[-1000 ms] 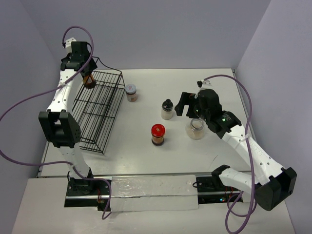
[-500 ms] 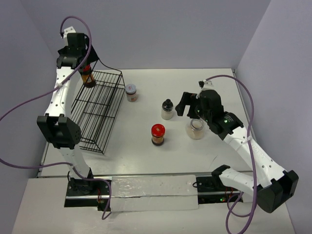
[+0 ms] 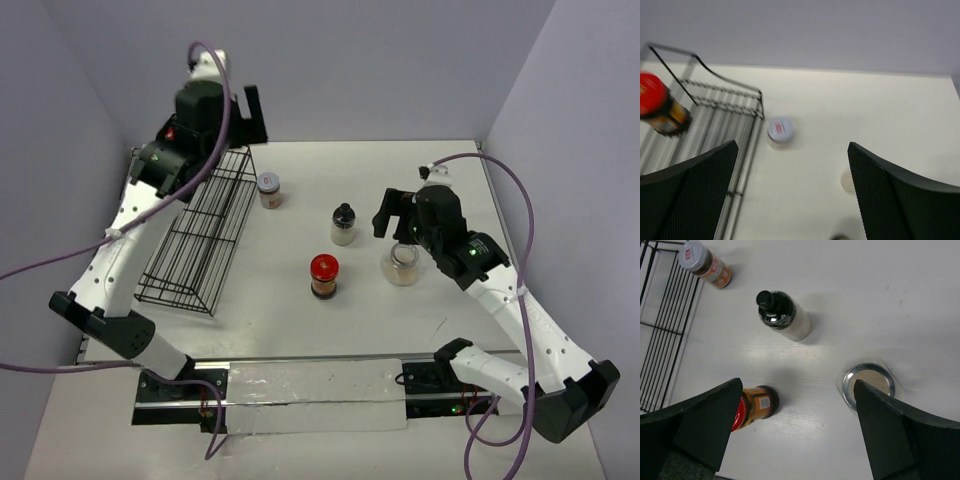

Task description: Organize the condiment bottles

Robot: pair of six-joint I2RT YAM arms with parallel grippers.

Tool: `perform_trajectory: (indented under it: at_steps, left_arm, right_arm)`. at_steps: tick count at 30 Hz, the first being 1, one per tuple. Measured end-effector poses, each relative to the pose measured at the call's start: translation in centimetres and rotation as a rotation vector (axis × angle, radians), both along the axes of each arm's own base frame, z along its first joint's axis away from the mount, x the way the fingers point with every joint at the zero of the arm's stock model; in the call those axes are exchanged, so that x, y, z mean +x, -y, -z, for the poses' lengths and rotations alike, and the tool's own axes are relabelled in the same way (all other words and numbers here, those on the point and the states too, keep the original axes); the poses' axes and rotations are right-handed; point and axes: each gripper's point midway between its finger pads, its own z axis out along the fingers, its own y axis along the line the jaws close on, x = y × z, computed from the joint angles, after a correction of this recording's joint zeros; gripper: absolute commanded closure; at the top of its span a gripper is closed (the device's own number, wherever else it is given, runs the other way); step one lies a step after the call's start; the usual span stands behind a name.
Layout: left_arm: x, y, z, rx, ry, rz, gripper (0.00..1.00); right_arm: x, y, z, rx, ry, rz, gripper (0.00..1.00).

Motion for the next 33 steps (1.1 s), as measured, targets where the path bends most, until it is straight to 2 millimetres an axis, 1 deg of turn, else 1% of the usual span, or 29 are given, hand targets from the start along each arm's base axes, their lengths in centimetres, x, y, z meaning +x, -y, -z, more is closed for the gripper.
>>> perform_trajectory:
  at_steps: [2,4,7,8,10,13,19,21,23,27,30,33]
  left_arm:
    - [-1.8,2.6,3.3,0.012,-0.075,0.065,0.0]
    - [-3.3,4.9,7.4,0.029,-0.166,0.117,0.01]
    - [-5.5,6.9,13.3,0.061,-0.299,0.163,0.0]
    - [-6.2,7.4,14.8,0.062,-0.334,0.174,0.0]
    - [-7.6,8.2,17.2,0.063,-0.39,0.198,0.0]
    - [-9.6,9.9,18.9,0.055,-0.424,0.242,0.0]
    - [-13.4,14.1,19.3,0.024,-0.432,0.365,0.01]
    - [-14.2,15.0,19.8,0.037,-0.437,0.382,0.0]
    - [-14.7,15.8,20.7,0.067,-0.445,0.388,0.01]
    - [-15.3,16.6,23.5,0.138,-0.479,0.374,0.0]
    - [-15.5,16.6,24.9,0.181,-0.498,0.357,0.01]
    - [-15.7,16.3,25.9,0.216,-0.512,0.343,0.0]
  right_arm:
    - [-0.3,0.9,-0.3,-0.023,0.015,0.027,0.0]
    - [-0.6,2.0,-0.7,-0.053,0.032,0.058,0.0]
    - [-1.0,3.5,-0.8,-0.098,0.04,0.103,0.0]
    - [-1.1,3.9,-0.7,-0.113,0.036,0.116,0.0]
    - [-1.3,4.5,-0.3,-0.137,0.024,0.134,0.0]
    - [-1.5,5.0,0.3,-0.157,0.006,0.149,0.0]
    - [-1.8,5.7,1.7,-0.175,-0.031,0.165,0.0]
    - [-1.8,5.8,1.7,-0.171,-0.031,0.165,0.0]
    - [-1.9,5.8,1.6,-0.168,-0.027,0.164,0.0]
    - [-2.0,5.8,1.3,-0.161,-0.019,0.164,0.0]
    - [-2.0,5.8,1.3,-0.159,-0.019,0.161,0.0]
    - [-2.0,5.6,1.3,-0.156,-0.02,0.156,0.0]
